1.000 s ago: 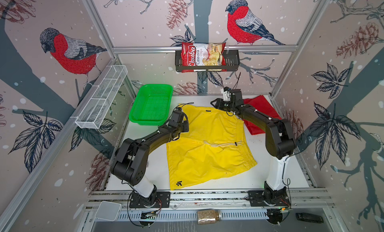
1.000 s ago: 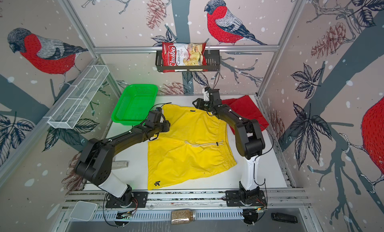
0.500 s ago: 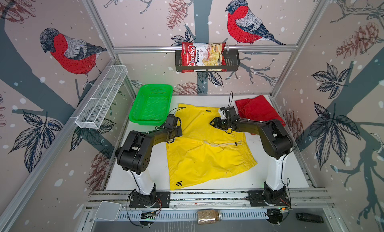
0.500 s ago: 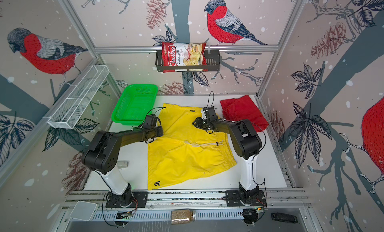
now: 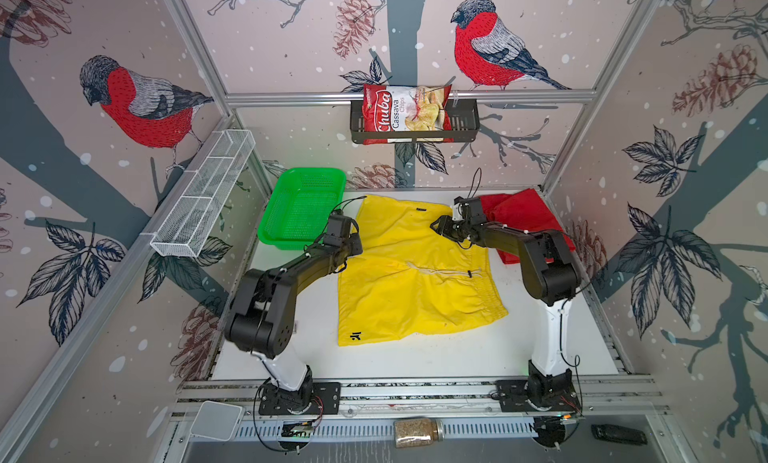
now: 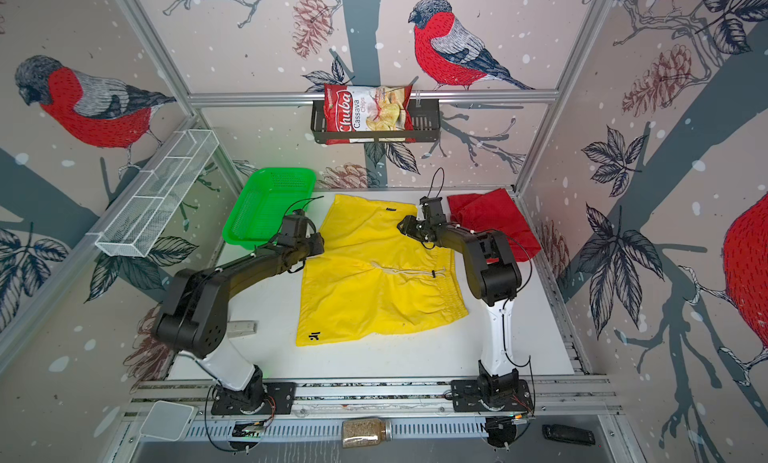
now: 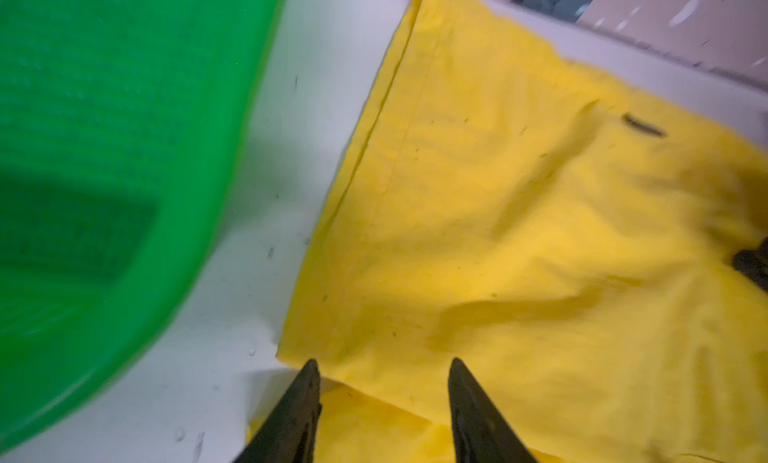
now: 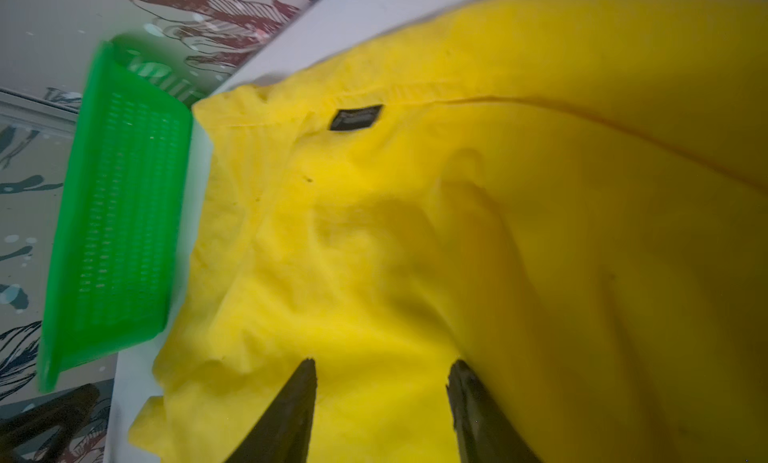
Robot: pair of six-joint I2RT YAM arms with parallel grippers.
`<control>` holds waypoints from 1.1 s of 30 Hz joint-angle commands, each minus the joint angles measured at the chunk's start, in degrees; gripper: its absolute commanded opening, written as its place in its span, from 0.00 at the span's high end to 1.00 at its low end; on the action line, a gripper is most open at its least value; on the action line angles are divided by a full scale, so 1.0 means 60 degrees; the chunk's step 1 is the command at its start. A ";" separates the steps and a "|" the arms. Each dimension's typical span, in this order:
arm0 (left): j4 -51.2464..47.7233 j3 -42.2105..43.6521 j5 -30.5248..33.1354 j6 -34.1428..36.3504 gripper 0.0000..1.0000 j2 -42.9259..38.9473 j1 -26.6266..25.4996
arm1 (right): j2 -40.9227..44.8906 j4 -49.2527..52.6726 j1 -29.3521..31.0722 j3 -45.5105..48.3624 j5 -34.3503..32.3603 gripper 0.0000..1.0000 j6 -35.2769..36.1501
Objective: Fold and stack the shorts
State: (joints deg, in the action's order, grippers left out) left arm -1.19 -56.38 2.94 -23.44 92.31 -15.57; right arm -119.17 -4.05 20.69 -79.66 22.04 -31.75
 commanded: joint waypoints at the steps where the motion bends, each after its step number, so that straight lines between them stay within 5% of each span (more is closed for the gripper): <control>1: -0.1016 0.0044 -0.0235 0.0145 0.47 -0.1034 -0.0011 | 0.1158 0.0183 0.0319 0.0279 -0.0101 0.47 0.0574; 7: -0.1978 0.1452 -0.1919 -0.0358 0.48 -0.2661 0.0008 | 0.3552 -0.0075 0.1558 0.2899 -0.0173 0.48 0.0589; 12: -0.0977 0.3893 -0.3202 -0.2252 0.50 -0.3844 -0.0024 | 0.4742 -0.0586 0.2464 0.5023 -0.0177 0.48 -0.0444; 19: -0.0084 0.5597 -0.2824 -0.3159 0.56 -0.3981 -0.0013 | 0.5052 -0.0953 0.2377 0.6762 -0.0275 0.48 -0.1270; 27: -0.0593 0.5318 -0.1335 -0.3158 0.64 -0.2342 0.0039 | 0.4720 -0.0879 0.1102 0.7847 -0.0257 0.48 -0.1264; 33: -0.1251 0.4483 -0.1019 -0.2484 0.61 -0.2451 0.0134 | 0.5193 -0.0283 0.0501 0.7537 -0.0195 0.47 -0.0657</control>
State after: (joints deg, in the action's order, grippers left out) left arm 1.63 -28.21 -8.64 -41.30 78.41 -15.18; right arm -89.45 -12.14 24.01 -33.36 23.88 -38.35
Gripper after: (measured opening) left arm 0.383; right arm 0.532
